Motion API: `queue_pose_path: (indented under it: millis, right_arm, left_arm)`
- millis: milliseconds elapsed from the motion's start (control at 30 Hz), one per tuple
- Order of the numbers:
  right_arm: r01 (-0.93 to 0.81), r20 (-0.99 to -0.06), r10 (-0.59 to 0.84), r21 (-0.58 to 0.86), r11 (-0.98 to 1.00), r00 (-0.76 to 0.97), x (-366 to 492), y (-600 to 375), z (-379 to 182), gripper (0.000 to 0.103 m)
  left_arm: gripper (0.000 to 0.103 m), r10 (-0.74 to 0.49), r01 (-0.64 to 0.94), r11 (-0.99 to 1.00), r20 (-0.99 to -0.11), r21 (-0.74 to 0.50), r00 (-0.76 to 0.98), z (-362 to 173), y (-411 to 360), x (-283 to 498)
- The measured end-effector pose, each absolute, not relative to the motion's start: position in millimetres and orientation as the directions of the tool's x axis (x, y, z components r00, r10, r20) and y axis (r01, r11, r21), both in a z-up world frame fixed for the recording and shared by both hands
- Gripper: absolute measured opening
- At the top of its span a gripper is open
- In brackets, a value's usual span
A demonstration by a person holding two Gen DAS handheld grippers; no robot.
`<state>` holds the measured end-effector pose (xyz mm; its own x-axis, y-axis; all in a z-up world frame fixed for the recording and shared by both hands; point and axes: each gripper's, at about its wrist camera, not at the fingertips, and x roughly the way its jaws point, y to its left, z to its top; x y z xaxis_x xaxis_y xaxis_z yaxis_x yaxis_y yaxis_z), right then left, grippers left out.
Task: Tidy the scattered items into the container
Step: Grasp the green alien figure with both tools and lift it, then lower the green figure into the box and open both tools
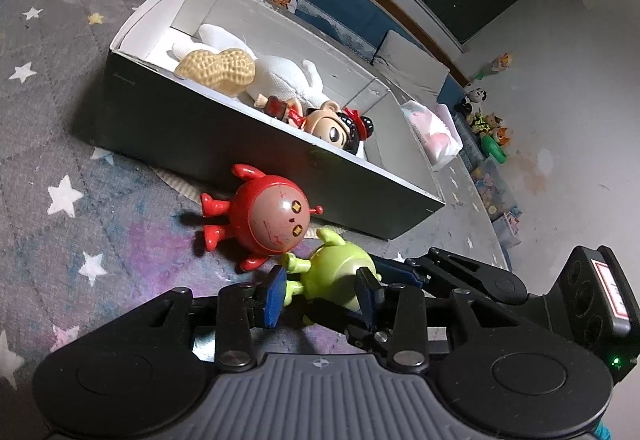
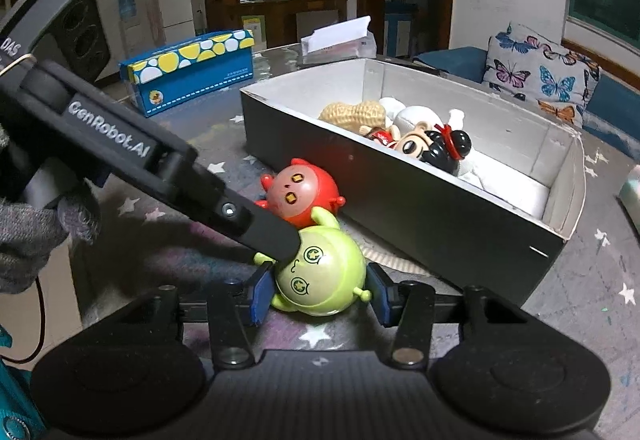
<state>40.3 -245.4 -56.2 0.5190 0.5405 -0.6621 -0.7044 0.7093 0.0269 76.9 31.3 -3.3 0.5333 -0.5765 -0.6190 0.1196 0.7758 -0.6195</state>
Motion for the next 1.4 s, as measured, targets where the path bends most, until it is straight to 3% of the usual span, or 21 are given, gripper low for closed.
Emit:
queue_pose_path:
  millis: [367, 733, 867, 967, 1400]
  right_arm:
    - [-0.658, -0.616, 0.505, -0.029, 0.753, 0.605, 23, -262, -24, 0.049]
    - [-0.558, -0.520, 0.446, -0.072, 0.827, 0.728, 73, -284, 23, 0.049]
    - [-0.489, -0.534, 0.376, -0.082, 0.868, 0.757, 108, -285, 23, 0.049]
    - [-0.478, -0.563, 0.392, -0.005, 0.878, 0.727, 134, -294, 14, 0.049]
    - [-0.518, -0.670, 0.354, -0.054, 0.854, 0.653, 163, -271, -16, 0.049]
  left_arm:
    - [0.040, -0.612, 0.229, 0.766, -0.573, -0.601, 0.545, 30, 11, 77]
    - [0.040, -0.652, 0.389, 0.751, -0.506, -0.534, 0.564, 79, -25, 145]
    - [0.040, -0.654, 0.394, 0.752, -0.525, -0.528, 0.544, 73, -36, 178]
    - [0.040, -0.656, 0.379, 0.750, -0.540, -0.542, 0.527, 65, -39, 199]
    - [0.040, -0.610, 0.352, 0.792, -0.637, -0.499, 0.471, 40, -41, 234]
